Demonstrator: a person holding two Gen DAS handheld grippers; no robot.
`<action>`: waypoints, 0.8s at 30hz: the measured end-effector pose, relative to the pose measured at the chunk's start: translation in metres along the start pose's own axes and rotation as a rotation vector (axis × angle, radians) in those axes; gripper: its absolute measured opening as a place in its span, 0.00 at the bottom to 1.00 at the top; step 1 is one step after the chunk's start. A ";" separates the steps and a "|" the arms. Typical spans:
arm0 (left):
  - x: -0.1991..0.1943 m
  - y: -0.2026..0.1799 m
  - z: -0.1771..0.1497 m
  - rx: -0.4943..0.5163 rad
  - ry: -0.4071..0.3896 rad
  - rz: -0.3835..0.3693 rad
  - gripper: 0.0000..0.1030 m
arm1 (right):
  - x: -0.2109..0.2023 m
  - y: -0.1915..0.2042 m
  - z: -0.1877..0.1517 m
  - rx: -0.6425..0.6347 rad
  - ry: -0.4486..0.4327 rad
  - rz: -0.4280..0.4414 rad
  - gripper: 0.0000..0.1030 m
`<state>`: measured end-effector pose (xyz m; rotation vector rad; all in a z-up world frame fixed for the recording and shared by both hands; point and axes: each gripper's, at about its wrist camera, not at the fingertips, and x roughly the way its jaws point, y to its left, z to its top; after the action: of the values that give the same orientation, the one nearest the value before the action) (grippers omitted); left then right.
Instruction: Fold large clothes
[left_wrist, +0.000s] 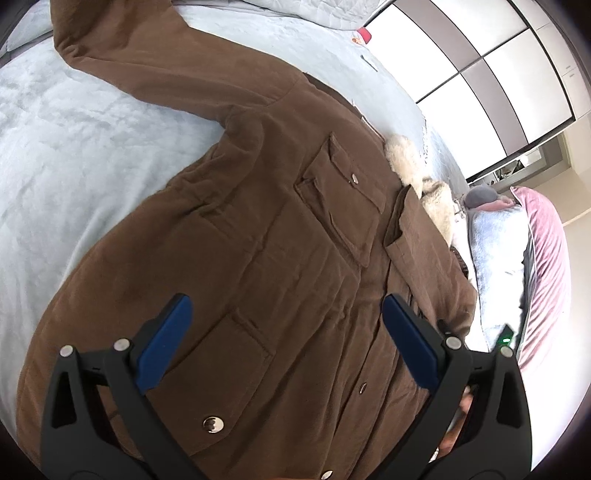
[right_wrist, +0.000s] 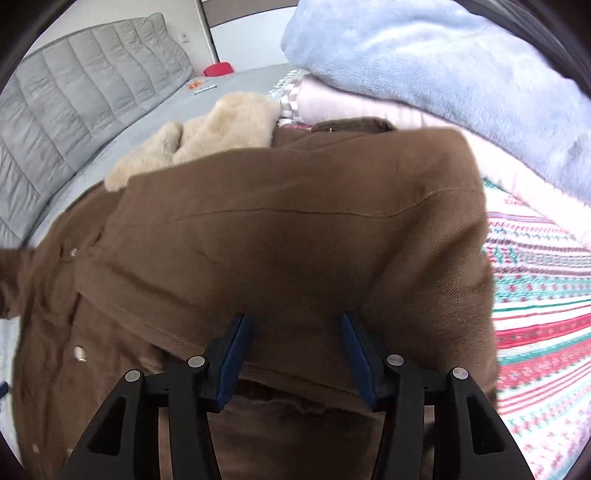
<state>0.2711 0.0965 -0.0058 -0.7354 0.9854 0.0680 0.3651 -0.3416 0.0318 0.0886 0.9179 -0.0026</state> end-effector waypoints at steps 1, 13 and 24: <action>0.000 0.000 0.000 0.000 0.000 0.003 0.99 | -0.014 -0.002 0.001 0.025 -0.049 0.022 0.50; 0.000 -0.007 -0.002 0.039 -0.031 0.025 0.99 | -0.066 0.002 -0.015 -0.061 -0.030 -0.057 0.51; -0.015 0.013 0.011 0.008 -0.142 0.124 0.99 | -0.172 0.008 -0.106 0.013 -0.034 0.194 0.76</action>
<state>0.2657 0.1170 0.0029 -0.6524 0.8945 0.2211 0.1767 -0.3315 0.1054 0.1893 0.8720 0.1694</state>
